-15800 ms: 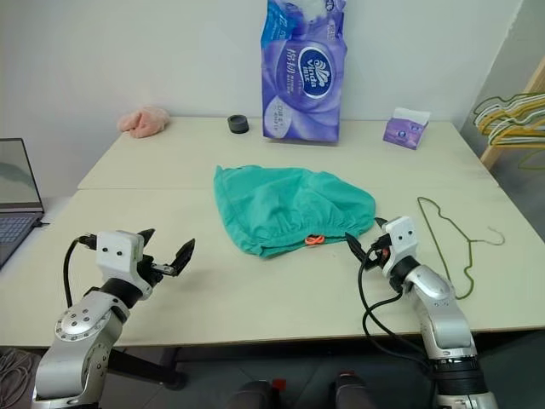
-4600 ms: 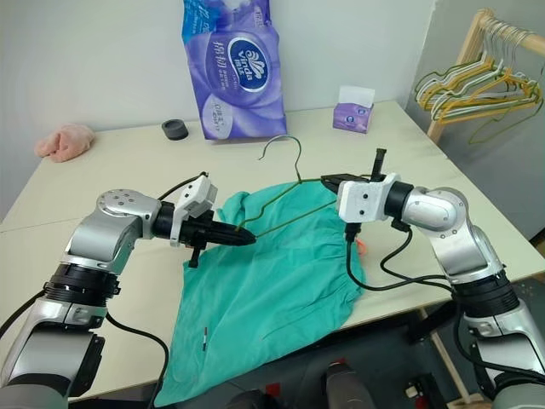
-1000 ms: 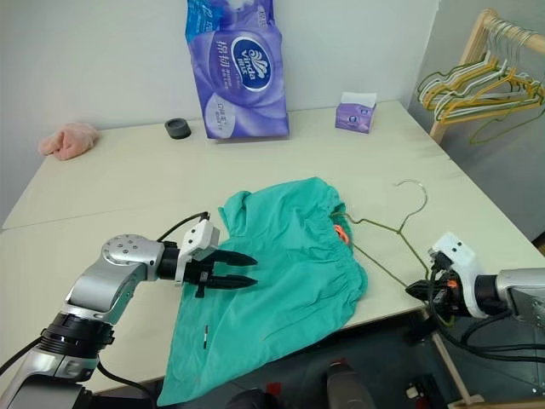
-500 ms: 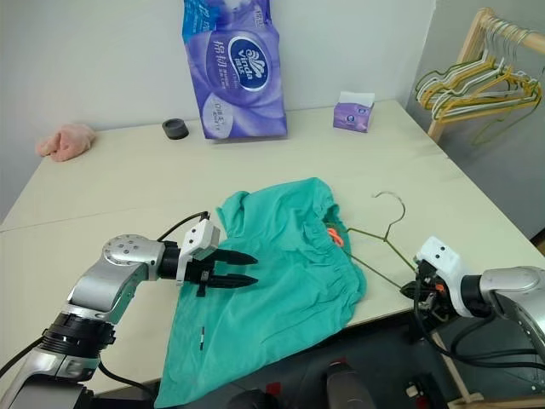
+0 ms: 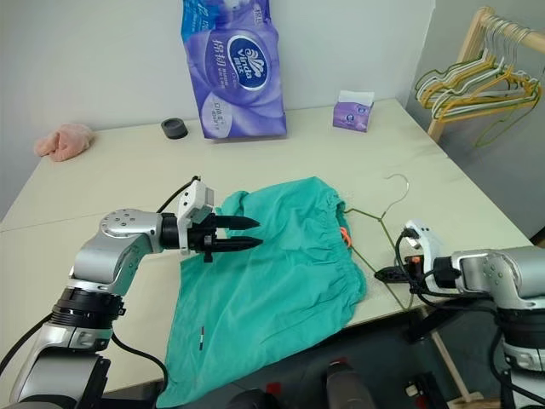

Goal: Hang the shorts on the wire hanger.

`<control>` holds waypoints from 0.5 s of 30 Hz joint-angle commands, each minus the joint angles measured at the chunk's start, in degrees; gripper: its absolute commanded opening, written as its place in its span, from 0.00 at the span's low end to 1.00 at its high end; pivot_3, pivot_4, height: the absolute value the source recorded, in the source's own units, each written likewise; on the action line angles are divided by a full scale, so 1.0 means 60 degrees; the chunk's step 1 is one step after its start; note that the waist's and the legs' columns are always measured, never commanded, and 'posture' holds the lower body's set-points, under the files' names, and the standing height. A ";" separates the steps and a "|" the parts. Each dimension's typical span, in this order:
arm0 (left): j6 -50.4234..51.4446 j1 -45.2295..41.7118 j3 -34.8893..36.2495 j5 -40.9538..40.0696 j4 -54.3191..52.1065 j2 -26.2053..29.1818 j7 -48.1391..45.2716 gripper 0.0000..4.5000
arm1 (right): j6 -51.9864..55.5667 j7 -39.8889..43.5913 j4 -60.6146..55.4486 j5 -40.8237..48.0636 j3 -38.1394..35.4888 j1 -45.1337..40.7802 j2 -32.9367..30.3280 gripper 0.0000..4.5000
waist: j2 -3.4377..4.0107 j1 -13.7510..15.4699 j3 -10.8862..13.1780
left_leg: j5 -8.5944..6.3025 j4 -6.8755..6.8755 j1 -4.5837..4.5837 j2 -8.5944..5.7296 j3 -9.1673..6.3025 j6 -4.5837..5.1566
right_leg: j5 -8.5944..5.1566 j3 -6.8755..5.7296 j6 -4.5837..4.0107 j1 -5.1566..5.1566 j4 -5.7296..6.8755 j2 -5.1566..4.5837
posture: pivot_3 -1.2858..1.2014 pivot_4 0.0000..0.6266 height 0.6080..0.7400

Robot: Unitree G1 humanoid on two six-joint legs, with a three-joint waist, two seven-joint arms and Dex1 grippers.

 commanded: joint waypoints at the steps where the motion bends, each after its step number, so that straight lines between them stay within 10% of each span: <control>1: -0.0037 -0.0307 0.0352 -0.0212 -0.0078 -0.0011 0.0133 0.49 | 0.0339 -0.0433 0.0398 0.0033 -0.0305 -0.0791 0.0585 0.00 | 0.0001 0.0000 0.0000 | 0.0000 0.0000 0.0000 0.0000 -0.0001 0.0000 | 0.0000 -0.0001 0.0000 0.0000 0.0001 0.0000 | 0.41 0.19 1.00; 11: -0.0028 -0.1357 0.1363 -0.0281 0.1082 -0.0290 0.1680 0.49 | -0.1620 -0.0749 -0.1487 -0.0242 0.0517 -0.1269 0.0869 0.00 | 0.0005 0.0022 -0.0004 | 0.0001 0.0009 -0.0065 -0.0002 -0.0010 -0.0001 | 0.0008 -0.0012 0.0008 -0.0070 0.0030 -0.0006 | 0.41 0.16 1.00; 15: 0.0240 -0.2272 0.1623 -0.0533 0.1684 0.0100 0.1205 0.68 | -0.2798 -0.0568 -0.2425 -0.0827 0.1644 -0.1074 0.0392 0.00 | 0.0003 0.0002 -0.0007 | 0.0002 0.0009 -0.0077 -0.0003 -0.0010 -0.0002 | 0.0011 -0.0013 0.0012 -0.0085 0.0031 -0.0006 | 0.42 0.15 1.00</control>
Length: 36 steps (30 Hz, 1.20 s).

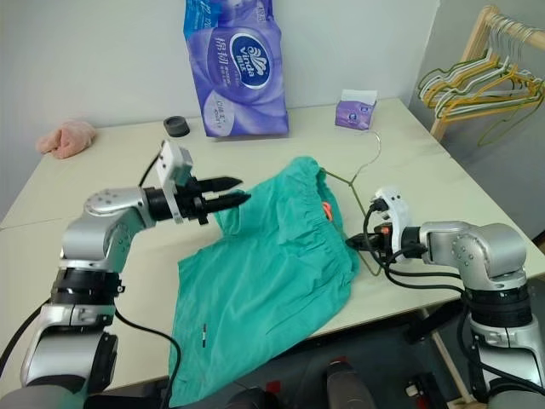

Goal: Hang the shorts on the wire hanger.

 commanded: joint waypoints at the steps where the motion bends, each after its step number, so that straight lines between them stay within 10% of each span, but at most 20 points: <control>1: 0.0009 -0.0716 0.0330 -0.0294 0.0163 0.0429 -0.0574 0.74 | -0.1099 0.0292 -0.0792 -0.0511 0.0708 0.0036 -0.0461 0.00 | 0.0001 -0.0008 -0.0002 | 0.0000 0.0000 -0.0009 -0.0001 0.0001 0.0000 | 0.0001 0.0002 0.0001 -0.0009 0.0001 0.0000 | 0.42 0.15 1.00; 5: -0.1091 -0.1388 -0.0496 0.0388 0.0424 0.1160 -0.2219 0.99 | -0.2235 0.0824 -0.0874 -0.1289 0.1707 0.0042 -0.1182 0.00 | 0.0002 -0.0018 -0.0002 | 0.0001 -0.0001 -0.0013 -0.0005 0.0011 -0.0003 | 0.0001 0.0011 0.0000 -0.0020 0.0000 -0.0002 | 0.42 0.14 1.00; 16: -0.5525 -0.2872 -0.1760 0.2166 0.2140 0.0928 -0.3645 0.99 | -0.4281 0.1827 -0.1094 -0.2810 0.2935 -0.0094 -0.1795 0.00 | 0.0004 0.0006 -0.0006 | 0.0003 0.0003 -0.0013 -0.0006 0.0014 -0.0003 | 0.0003 0.0011 -0.0004 -0.0021 0.0002 -0.0004 | 0.42 0.13 1.00; 36: -0.7384 -0.2629 -0.2724 0.2717 0.3301 0.0662 -0.5026 0.99 | -0.5650 0.2701 -0.1955 -0.3787 0.2863 0.0041 -0.2012 0.00 | 0.0006 -0.0089 -0.0007 | 0.0003 0.0008 -0.0017 -0.0005 0.0016 -0.0001 | 0.0003 0.0011 -0.0004 -0.0025 0.0007 -0.0001 | 0.41 0.14 1.00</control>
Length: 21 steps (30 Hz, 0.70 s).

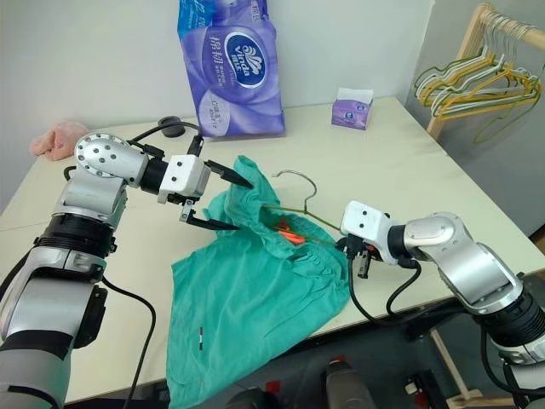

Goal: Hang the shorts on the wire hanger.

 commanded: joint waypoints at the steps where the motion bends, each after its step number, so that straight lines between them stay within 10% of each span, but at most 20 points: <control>1: -0.0039 0.0098 -0.0202 -0.0044 -0.0257 -0.0063 -0.0057 0.99 | -0.0258 0.0161 -0.0472 -0.0049 -0.0222 -0.0120 0.0002 0.00 | 0.0000 -0.0020 0.0000 | 0.0000 0.0001 0.0000 0.0000 0.0000 0.0000 | 0.0000 0.0000 0.0000 0.0000 0.0000 0.0000 | 0.41 0.14 1.00; 7: 0.0576 0.0358 -0.0653 -0.0416 -0.0741 0.0015 -0.0058 0.87 | -0.0340 0.0235 -0.0554 -0.0034 -0.0308 -0.0151 0.0089 0.00 | 0.0000 -0.0092 0.0000 | 0.0000 0.0001 -0.0001 0.0000 -0.0005 0.0000 | 0.0000 -0.0002 0.0000 -0.0001 0.0004 0.0000 | 0.41 0.15 1.00; 21: 0.1262 0.0811 -0.0884 -0.0771 -0.1602 0.0227 -0.0058 0.01 | -0.0977 0.0610 -0.0492 -0.0181 -0.0217 -0.0109 -0.0015 0.00 | 0.0000 -0.0165 0.0000 | 0.0000 0.0001 -0.0001 0.0001 -0.0007 0.0001 | 0.0000 -0.0003 0.0000 0.0000 0.0003 0.0000 | 0.40 0.16 1.00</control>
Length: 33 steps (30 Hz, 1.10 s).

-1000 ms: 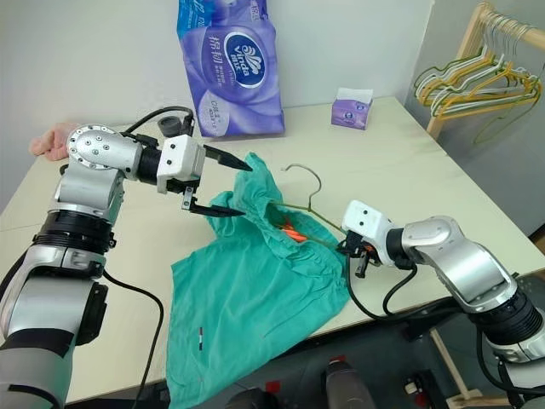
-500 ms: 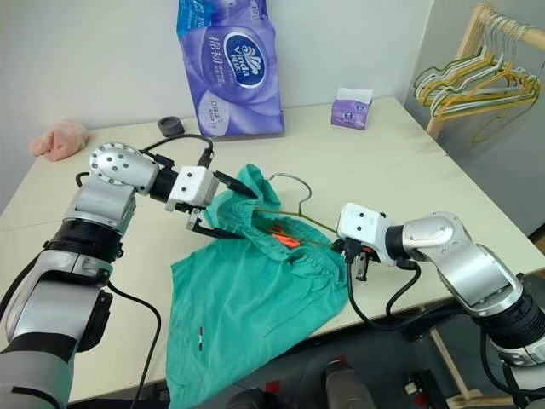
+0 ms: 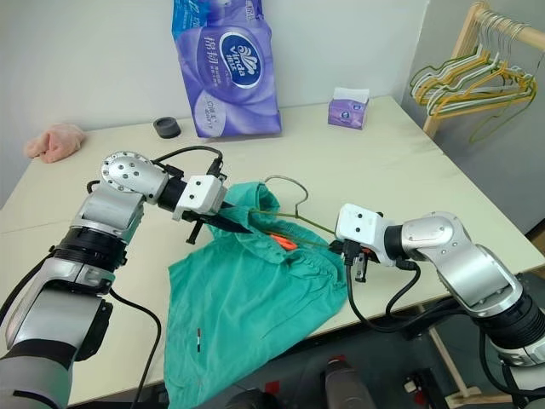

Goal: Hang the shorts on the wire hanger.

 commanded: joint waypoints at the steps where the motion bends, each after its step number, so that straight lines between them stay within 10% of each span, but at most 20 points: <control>1: 0.0029 0.0113 -0.0125 -0.0229 -0.0523 0.0204 -0.0060 0.01 | -0.0712 0.0371 -0.0237 -0.0120 -0.0177 -0.0109 -0.0085 0.00 | 0.0000 0.0000 0.0000 | 0.0000 0.0000 0.0000 0.0000 0.0000 0.0000 | 0.0000 0.0000 0.0000 0.0000 0.0000 0.0000 | 0.40 0.16 1.00; 7: 0.0132 0.0300 -0.0249 -0.0213 -0.0636 0.0513 -0.0060 0.00 | -0.2391 0.1528 0.0548 -0.0500 -0.0403 0.0207 -0.0930 0.15 | 0.0000 0.0010 0.0000 | 0.0000 0.0000 0.0001 -0.0001 0.0002 0.0000 | 0.0000 0.0001 0.0000 0.0001 -0.0001 -0.0001 | 0.41 0.16 1.00; 19: 0.1266 0.0754 0.0636 -0.0356 -0.0845 0.0427 0.0698 0.00 | -0.4051 0.1106 0.3226 -0.0542 -0.3304 0.2047 -0.2292 0.99 | -0.0001 0.0061 0.0000 | 0.0000 0.0003 0.0005 0.0000 0.0011 0.0001 | 0.0000 0.0008 0.0000 0.0007 -0.0001 -0.0001 | 0.41 0.17 1.00; 25: 0.3044 0.1124 0.1496 -0.0967 -0.1344 0.0212 0.1606 0.00 | -0.2379 -0.0705 0.0634 0.0834 -0.4695 0.4682 -0.0100 0.99 | -0.0004 0.0060 -0.0003 | -0.0001 0.0001 0.0014 0.0010 0.0002 0.0003 | -0.0001 0.0010 0.0000 0.0012 0.0018 0.0013 | 0.41 0.18 1.00; 33: 0.3665 0.1708 0.1693 -0.1021 -0.2245 0.0276 0.1713 0.00 | -0.0610 -0.3414 -0.1355 0.0764 -0.3537 0.5506 0.2843 0.99 | 0.0007 0.0159 -0.0005 | 0.0000 0.0004 0.0017 0.0008 0.0004 0.0000 | -0.0001 0.0016 0.0000 0.0008 0.0026 0.0008 | 0.42 0.18 1.00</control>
